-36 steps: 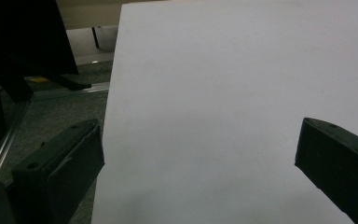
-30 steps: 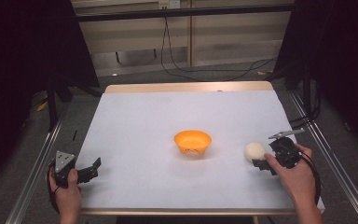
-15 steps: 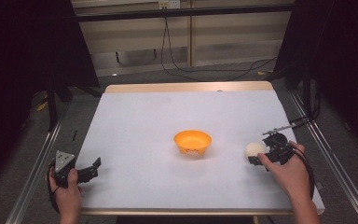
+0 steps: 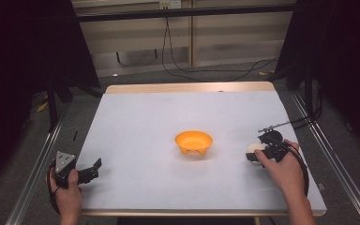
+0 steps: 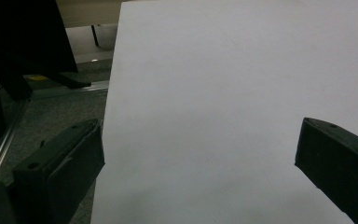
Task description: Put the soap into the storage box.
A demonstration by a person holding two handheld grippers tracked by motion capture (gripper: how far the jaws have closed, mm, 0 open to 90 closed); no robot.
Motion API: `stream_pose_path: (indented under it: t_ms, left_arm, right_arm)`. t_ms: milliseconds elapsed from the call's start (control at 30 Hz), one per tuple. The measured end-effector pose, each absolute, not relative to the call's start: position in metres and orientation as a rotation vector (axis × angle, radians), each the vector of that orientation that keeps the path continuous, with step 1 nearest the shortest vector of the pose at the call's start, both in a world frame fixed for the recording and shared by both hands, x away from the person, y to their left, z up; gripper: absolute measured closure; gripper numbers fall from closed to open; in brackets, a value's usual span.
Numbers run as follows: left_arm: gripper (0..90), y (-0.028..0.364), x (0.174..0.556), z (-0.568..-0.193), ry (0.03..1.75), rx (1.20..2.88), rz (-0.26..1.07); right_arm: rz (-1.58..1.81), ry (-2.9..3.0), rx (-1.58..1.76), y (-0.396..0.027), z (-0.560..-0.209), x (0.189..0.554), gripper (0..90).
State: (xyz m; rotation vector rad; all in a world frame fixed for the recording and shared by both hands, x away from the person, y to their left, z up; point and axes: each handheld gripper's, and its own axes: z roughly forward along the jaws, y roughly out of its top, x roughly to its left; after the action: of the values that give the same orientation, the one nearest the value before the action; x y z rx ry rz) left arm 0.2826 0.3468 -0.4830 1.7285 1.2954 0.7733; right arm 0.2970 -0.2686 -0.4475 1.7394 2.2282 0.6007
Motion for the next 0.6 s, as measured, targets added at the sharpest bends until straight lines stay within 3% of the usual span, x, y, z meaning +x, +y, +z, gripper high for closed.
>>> stream_pose_path:
  t_ms: [600]
  left_arm:
    - [1.1,0.3471,0.2829,-0.4829,1.295,1.731,0.771]
  right_arm:
    - [0.612,2.172,1.852,-0.2687,-0.4502,0.3047,23.4]
